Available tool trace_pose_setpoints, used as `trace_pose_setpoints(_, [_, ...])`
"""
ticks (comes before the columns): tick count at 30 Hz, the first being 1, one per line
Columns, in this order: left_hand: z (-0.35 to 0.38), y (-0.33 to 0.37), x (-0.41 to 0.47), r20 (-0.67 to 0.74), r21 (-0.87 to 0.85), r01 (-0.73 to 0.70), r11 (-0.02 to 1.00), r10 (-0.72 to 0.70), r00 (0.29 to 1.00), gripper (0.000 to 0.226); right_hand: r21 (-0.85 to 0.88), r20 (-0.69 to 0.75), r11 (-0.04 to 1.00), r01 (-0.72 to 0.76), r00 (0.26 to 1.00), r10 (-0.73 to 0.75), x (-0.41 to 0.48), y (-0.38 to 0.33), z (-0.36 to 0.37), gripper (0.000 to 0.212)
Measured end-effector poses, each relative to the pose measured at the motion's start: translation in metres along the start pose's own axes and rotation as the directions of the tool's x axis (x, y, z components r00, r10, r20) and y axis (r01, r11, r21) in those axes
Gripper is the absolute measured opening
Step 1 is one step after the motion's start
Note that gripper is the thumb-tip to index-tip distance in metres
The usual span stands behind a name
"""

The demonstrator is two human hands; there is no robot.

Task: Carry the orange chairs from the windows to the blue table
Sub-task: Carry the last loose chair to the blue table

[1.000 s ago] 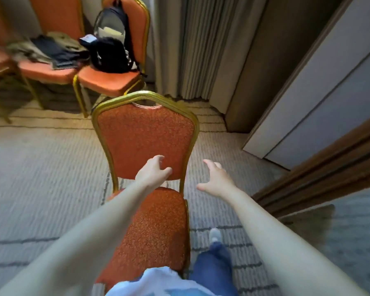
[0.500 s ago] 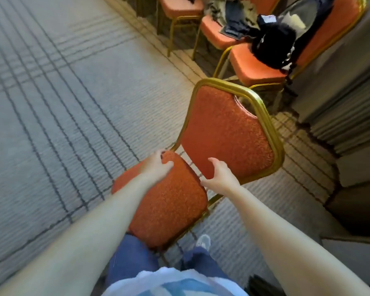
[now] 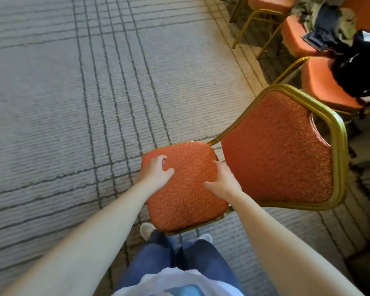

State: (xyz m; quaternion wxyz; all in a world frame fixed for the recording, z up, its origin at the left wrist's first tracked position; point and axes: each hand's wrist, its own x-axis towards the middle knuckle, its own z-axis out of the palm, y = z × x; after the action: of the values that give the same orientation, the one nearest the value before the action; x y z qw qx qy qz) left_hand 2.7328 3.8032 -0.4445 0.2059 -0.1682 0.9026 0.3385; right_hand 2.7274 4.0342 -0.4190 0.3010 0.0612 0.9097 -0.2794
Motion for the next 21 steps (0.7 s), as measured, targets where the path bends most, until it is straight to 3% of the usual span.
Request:
trace_pose_setpoints(11, [0.034, -0.040, 0.005, 0.052, -0.095, 0.223, 0.970, -0.219, 0.974, 0.059, 0.064, 0.090, 0.992, -0.110, 0.990, 0.104, 0.034, 0.028, 0.006, 0.094])
trace_pose_setpoints(16, [0.052, -0.048, 0.010, 0.008, -0.207, 0.369, 0.906, -0.375, 0.927, 0.062, 0.033, 0.203, 0.995, -0.093, 0.976, 0.085, 0.075, 0.043, 0.002, 0.098])
trace_pose_setpoints(21, [0.079, -0.068, 0.027, -0.016, -0.283, 0.460, 0.842, -0.483, 0.875, 0.060, 0.035, 0.234, 0.997, -0.073, 0.970, 0.063, 0.126, 0.069, 0.006, 0.087])
